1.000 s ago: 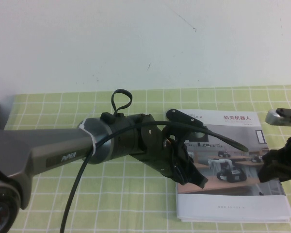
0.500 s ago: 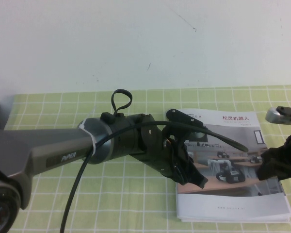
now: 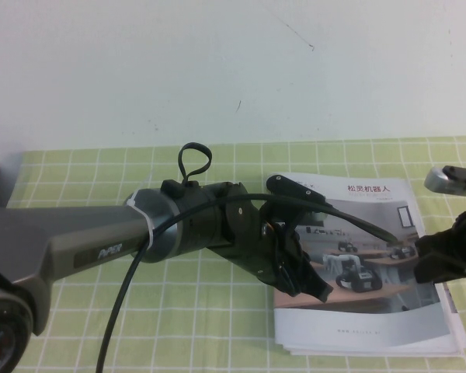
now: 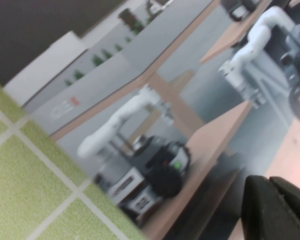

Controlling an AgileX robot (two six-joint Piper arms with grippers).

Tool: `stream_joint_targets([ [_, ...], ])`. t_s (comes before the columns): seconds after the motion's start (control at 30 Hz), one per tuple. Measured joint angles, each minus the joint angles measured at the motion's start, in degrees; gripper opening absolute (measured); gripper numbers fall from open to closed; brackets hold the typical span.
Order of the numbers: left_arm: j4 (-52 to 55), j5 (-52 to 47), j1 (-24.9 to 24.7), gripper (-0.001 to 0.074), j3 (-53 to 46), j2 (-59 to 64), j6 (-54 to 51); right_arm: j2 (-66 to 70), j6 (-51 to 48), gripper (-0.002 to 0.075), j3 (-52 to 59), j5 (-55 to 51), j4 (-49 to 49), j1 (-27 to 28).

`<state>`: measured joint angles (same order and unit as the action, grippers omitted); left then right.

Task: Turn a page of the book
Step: Open the closed book

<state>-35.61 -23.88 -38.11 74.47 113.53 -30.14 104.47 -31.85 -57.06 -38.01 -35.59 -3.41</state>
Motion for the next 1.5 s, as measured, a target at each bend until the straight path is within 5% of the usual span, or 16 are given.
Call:
stream_joint_targets([
  [0.13, 0.0, -0.12, 0.0, -0.0004, 0.0, 0.0, 0.0, 0.0, -1.02, 0.0052, 0.0, 0.11, -0.65, 0.0],
  [0.27, 0.0, -0.45, 0.0, -0.0004, 0.0, 0.0, 0.0, -0.45, -2.87, 0.0011, 0.0, 0.11, -2.62, 0.0],
  [0.7, 0.97, 1.27, 0.0, -0.0004, 0.0, -2.45, 0.0, -7.99, -10.8, -0.0001, 0.0, -2.12, -10.19, 0.0],
  [1.2, 9.66, 3.41, 0.0, -0.0004, 0.0, -25.48, 0.25, -8.22, -24.59, -0.0001, 0.0, -9.31, -28.88, -0.15],
  [1.5, 18.46, 0.58, 0.0, -0.0004, 0.0, -31.06, 7.75, -8.22, -25.24, -0.0001, -3.04, -9.42, -30.01, -5.85],
])
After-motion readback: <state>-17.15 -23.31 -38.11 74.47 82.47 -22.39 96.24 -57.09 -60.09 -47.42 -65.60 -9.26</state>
